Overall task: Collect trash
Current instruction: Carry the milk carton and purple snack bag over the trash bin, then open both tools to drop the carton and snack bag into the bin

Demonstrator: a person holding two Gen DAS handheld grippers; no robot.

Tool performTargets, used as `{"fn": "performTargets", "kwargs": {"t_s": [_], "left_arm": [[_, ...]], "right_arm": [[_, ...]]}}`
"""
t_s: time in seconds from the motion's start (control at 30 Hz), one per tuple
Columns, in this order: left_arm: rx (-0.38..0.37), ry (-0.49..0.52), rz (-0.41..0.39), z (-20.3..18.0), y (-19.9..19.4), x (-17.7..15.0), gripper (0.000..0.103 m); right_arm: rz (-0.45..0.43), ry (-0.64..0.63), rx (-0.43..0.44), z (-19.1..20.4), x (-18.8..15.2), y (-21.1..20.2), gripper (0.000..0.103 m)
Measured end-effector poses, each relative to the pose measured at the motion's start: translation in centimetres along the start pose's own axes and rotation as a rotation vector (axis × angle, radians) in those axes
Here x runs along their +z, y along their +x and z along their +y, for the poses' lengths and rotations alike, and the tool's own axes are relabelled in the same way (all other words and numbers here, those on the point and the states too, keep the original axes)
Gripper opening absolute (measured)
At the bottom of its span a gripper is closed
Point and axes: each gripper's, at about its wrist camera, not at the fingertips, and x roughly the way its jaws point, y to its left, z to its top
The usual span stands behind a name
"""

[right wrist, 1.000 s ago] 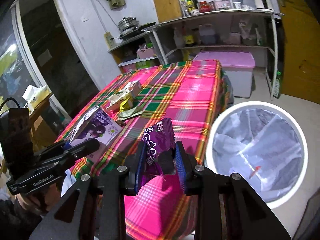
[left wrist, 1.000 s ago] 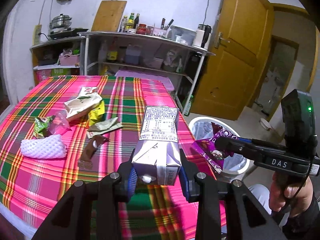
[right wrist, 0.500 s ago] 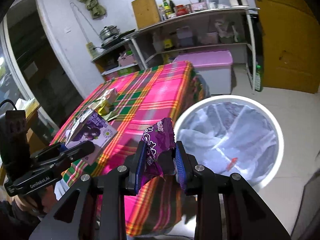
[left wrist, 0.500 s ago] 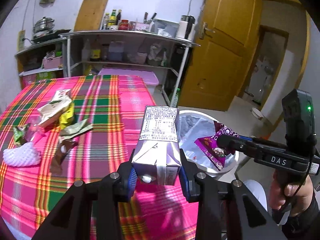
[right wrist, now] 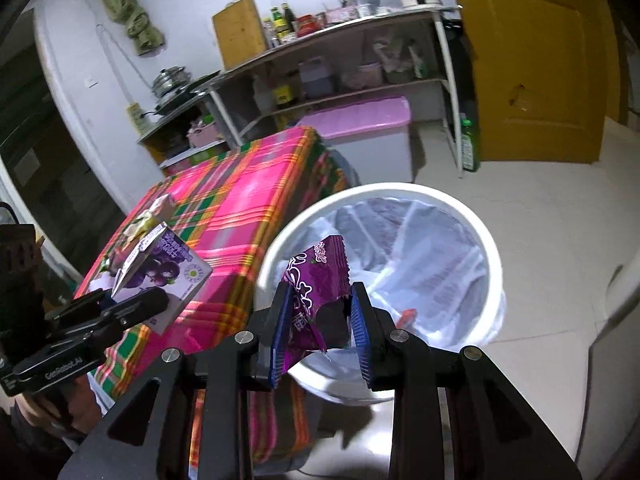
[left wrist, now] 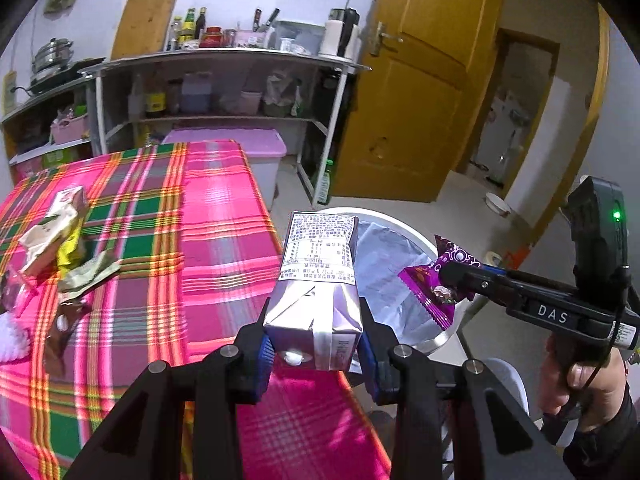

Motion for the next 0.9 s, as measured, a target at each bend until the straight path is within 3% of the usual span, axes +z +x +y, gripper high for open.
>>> {"fn": "performTargets", "kwargs": {"t_s": [0.73, 0.83, 0.9], "left_arm": [[-0.055, 0.074, 0.157, -3.7, 9.5, 1.7, 0.037], [-0.059, 0.083, 0.185, -3.9, 10.6, 1.7, 0.037], [-0.065, 0.084, 0.206, -4.1, 11.0, 1.6, 0.037]], "right_arm": [[0.136, 0.092, -0.119, -6.3, -0.5, 4.7, 0.032], [0.141, 0.083, -0.124, -6.4, -0.5, 4.8, 0.038], [0.129, 0.077, -0.123, -6.3, -0.5, 4.5, 0.054]]}}
